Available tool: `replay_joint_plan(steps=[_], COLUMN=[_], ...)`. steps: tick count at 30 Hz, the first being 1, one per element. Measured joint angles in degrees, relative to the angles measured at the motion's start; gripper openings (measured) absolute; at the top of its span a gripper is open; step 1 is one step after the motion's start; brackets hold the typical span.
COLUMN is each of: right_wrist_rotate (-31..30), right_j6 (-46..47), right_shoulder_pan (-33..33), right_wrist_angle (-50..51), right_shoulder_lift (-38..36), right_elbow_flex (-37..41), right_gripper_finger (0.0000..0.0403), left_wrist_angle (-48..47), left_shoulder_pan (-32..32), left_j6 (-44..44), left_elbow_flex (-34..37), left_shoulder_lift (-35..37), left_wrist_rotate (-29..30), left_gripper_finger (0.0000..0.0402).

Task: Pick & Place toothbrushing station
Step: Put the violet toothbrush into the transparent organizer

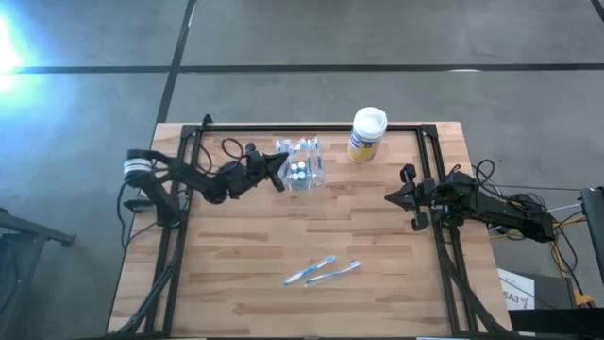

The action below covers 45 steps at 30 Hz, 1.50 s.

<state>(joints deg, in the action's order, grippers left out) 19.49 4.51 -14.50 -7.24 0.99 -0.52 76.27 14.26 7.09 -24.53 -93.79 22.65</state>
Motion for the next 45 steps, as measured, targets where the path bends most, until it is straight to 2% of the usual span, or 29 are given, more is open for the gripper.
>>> replay_joint_plan(steps=[8, 23, 30, 41, 45], right_wrist_rotate=[0.00, 0.00, 0.00, 0.00, 0.00], right_j6=[-0.16, -1.75, -1.68, -1.27, -1.27], right_shoulder_pan=[0.00, 0.00, 0.00, 0.00, 0.00], right_wrist_angle=[1.06, 1.02, 0.96, 0.97, 0.98], right_shoulder_lift=[0.00, 1.79, 1.75, 1.74, 1.73], right_elbow_flex=[-0.01, -0.01, -0.01, -0.01, -0.01], right_gripper_finger=[0.0008, 0.0008, 0.0008, 0.0008, 0.0008], left_wrist_angle=[-0.75, -2.53, -3.83, -4.19, -4.24], left_shoulder_pan=[-0.06, -0.15, -1.20, -2.45, -2.53], left_j6=[4.05, 3.70, 3.08, -0.86, -1.83], left_elbow_flex=[0.55, 1.14, 1.44, 1.52, 1.90], left_shoulder_lift=[-2.87, -5.49, -4.25, -2.21, -1.10], left_wrist_rotate=[4.07, 4.42, 3.86, 4.25, 4.49], left_gripper_finger=[0.0000, 0.0005, 0.0035, 0.0111, 0.0123])
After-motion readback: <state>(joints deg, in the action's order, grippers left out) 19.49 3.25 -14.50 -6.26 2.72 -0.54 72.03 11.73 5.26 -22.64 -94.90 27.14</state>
